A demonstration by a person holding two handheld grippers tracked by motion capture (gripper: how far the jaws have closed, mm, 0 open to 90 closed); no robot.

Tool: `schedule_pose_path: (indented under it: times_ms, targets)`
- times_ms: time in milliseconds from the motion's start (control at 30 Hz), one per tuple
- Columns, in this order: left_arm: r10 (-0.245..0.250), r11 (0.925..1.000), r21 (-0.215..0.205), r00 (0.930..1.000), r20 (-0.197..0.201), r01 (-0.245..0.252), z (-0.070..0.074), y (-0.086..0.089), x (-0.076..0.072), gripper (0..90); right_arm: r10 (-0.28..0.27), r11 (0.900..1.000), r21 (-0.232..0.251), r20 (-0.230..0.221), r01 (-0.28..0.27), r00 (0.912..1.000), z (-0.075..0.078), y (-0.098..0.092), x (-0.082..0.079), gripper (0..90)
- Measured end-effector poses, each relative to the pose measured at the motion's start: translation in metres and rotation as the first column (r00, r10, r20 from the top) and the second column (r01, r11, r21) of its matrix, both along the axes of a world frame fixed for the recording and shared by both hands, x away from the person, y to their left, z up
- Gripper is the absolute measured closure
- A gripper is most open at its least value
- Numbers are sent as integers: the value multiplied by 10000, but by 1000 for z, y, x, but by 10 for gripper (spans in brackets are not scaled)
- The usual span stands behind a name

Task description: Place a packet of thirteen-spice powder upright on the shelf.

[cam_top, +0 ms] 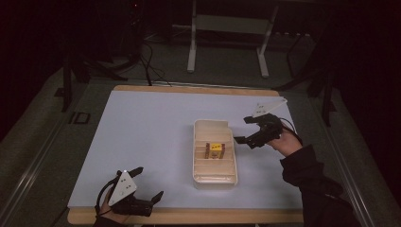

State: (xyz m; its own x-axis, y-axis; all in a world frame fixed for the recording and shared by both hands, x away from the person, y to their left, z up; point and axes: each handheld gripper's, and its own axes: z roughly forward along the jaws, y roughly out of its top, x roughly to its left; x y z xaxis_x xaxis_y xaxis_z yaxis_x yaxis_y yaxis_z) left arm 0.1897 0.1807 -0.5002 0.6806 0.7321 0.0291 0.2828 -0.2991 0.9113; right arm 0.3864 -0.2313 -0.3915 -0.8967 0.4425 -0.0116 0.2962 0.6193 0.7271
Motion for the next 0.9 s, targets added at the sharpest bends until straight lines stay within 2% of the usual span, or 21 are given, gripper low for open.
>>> schedule_pose_path:
  times_ms: [100, 233, 300, 333, 367, 433, 467, 500, 533, 633, 700, 800, 833, 900]
  targets:
    - [-3, 10000, 6, 10000, -9, 3, 0, 0, 0, 0, -510, 9983, 277, 24, 509, 9987, -6, -14, -3, 113]
    - [-8, 10000, 5, 10000, -19, 8, 0, 0, 0, 0, -1206, 9919, 417, 129, 1199, 9926, -15, -29, -7, 113]
    - [-10, 10000, 16, 10000, -16, 10, 0, 0, 0, 0, -1371, 9896, 455, 166, 1363, 9904, -18, -33, -9, 113]
    - [-7, 10000, 11, 10000, -19, 8, 0, 0, 0, 0, -1813, 9811, 712, 117, 1801, 9834, -25, -39, -14, 113]
    - [-3, 10000, 12, 10000, -23, 3, 0, 0, 0, 0, -1984, 9776, 734, 85, 1973, 9801, -28, -41, -15, 113]
    - [-6, 10000, 9, 10000, -20, 6, 0, 0, 0, 0, -2398, 9690, 683, 299, 2373, 9704, -35, -44, -18, 113]
    - [-6, 10000, 9, 10000, -20, 6, 0, 0, 0, 0, -2398, 9690, 683, 299, 2373, 9704, -35, -44, -18, 113]
    - [-10, 10000, 10, 10000, -22, 10, 0, -1, 0, 0, -2657, 9621, 718, 311, 2630, 9636, -38, -45, -20, 113]
    - [-19, 10000, 10, 10000, -15, 19, 0, -1, 0, 0, -3064, 9485, 953, 340, 3021, 9513, -42, -49, -23, 113]
    - [-20, 10000, 23, 10000, -14, 20, 0, 0, 0, 0, -3450, 9348, 1058, 457, 3389, 9375, -47, -53, -27, 114]
    - [-24, 10000, 22, 10000, -9, 24, 0, 0, 0, 0, -3558, 9303, 1110, 420, 3496, 9336, -49, -56, -31, 114]
    - [-28, 10000, 13, 10000, -8, 28, 0, 0, 0, 0, -3883, 9191, 1028, 738, 3803, 9186, -52, -60, -38, 130]
    - [-31, 10000, 6, 10000, -5, 31, 0, 0, 0, 0, -4050, 9129, 939, 864, 3973, 9102, -54, -61, -40, 130]
    - [-32, 10000, -12, 10000, -7, 32, 0, 0, 0, 0, -4137, 9086, 1048, 907, 4044, 9059, -57, -65, -44, 129]
